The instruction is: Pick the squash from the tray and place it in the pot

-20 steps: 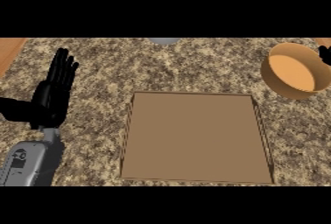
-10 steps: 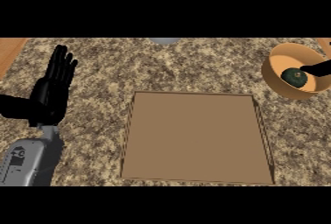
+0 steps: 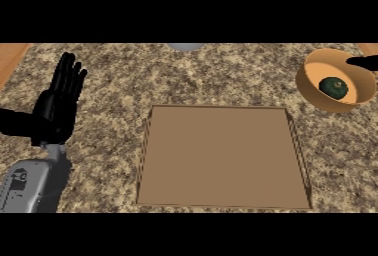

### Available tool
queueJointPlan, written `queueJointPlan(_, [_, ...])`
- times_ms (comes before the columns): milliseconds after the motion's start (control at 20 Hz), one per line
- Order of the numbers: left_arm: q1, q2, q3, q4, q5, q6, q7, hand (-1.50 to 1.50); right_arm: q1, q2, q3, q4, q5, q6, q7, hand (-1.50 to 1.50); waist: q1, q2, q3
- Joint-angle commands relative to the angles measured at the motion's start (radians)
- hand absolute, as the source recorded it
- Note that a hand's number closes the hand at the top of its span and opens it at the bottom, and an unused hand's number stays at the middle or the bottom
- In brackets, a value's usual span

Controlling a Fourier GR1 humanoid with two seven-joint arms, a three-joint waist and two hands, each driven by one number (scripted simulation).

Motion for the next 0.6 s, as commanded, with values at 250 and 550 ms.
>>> queueJointPlan(250, [0.019, -0.015, -0.010, -0.031, -0.011, -0.005, -0.010, 0.00, -0.046, -0.123, -0.156, 0.097, -0.163, 0.016, -0.020, -1.50, 0.013, 0.005, 0.001])
queueJointPlan(550, [-0.001, -0.019, 0.009, 0.006, -0.008, 0.002, -0.003, 0.00, 0.103, -0.231, -0.266, 0.126, -0.284, 0.132, -0.195, -1.50, -0.002, 0.004, 0.001])
